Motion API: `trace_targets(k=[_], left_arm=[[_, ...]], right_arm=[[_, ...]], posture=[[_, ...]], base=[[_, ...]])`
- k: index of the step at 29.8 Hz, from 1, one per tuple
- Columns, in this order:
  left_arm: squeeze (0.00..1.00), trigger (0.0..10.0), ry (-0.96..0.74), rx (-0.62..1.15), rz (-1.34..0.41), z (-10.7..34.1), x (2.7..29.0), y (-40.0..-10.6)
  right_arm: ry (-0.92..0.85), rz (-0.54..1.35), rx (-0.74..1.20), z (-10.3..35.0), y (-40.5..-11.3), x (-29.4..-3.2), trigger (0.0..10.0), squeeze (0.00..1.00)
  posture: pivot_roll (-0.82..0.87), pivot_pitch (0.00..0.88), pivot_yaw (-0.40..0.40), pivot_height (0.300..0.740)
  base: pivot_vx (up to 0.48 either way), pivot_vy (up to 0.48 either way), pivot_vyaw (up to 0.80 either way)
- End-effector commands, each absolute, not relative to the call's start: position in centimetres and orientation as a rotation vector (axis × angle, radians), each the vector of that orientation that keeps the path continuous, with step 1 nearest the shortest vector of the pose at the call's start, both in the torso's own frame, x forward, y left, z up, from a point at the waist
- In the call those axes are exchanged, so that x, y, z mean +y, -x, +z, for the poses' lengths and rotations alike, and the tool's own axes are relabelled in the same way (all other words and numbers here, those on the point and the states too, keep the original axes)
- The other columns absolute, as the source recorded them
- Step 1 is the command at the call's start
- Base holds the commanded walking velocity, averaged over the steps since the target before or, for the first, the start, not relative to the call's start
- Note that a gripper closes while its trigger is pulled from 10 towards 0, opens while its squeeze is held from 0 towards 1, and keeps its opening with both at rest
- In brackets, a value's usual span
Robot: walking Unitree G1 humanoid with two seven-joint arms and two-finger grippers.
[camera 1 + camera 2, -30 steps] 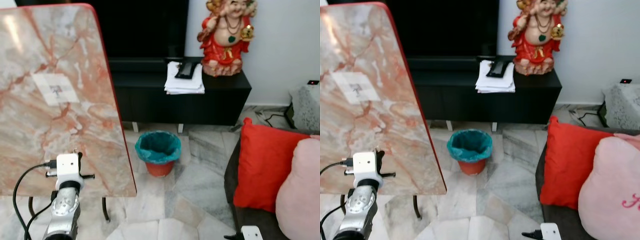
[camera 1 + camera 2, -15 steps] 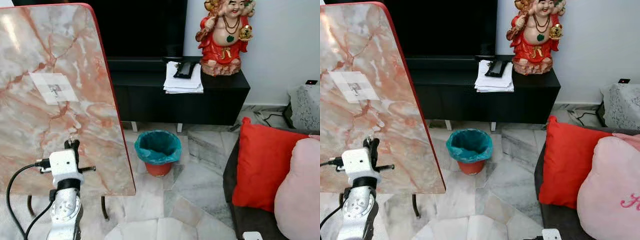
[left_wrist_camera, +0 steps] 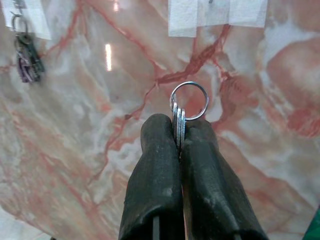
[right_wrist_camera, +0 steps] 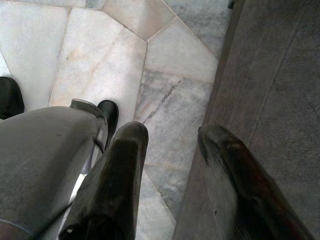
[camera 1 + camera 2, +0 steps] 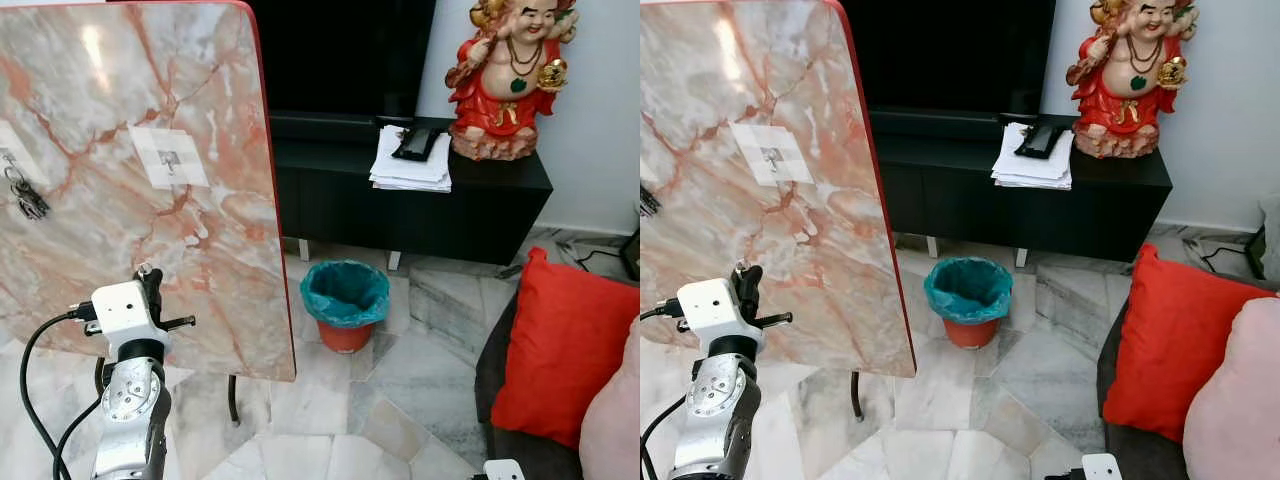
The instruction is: Hang keys on a hook
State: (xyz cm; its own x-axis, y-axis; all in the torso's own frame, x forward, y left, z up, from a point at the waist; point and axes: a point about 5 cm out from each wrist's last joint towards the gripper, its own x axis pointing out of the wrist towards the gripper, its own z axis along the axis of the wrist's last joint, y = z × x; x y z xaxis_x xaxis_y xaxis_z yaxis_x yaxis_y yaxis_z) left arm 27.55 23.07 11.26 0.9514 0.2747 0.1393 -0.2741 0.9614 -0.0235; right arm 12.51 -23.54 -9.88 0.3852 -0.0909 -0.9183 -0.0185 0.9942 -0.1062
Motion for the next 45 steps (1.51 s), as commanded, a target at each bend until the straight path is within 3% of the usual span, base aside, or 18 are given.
trace_targets(k=[1,20,28,45], left_arm=[[0.0,10.0,0.028,-0.163,0.27,12.2,23.0,-28.0],[0.0,10.0,-0.007,-0.161,0.227,13.4,22.1,-29.2],[0.0,10.0,-0.018,-0.174,0.206,14.1,21.7,-29.7],[0.0,10.0,-0.03,-0.193,0.142,14.6,20.5,-29.9]], right_arm=[[0.101,-0.047,1.182,-10.0,-12.3,-23.5,10.0,0.0],[0.12,-0.027,1.183,-9.9,-12.6,-23.5,10.0,0.0],[0.13,-0.034,1.179,-9.8,-12.8,-23.4,10.0,0.0],[0.126,-0.043,1.184,-9.8,-13.0,-23.4,10.0,0.0]], posture=[[-0.1,0.0,-0.007,0.74],[-0.09,0.0,-0.009,0.74],[-0.09,0.0,-0.005,0.74],[-0.09,0.0,-0.003,0.74]], base=[[0.0,0.0,0.0],[0.0,0.0,0.16],[0.271,0.0,0.4],[0.286,0.0,0.0]])
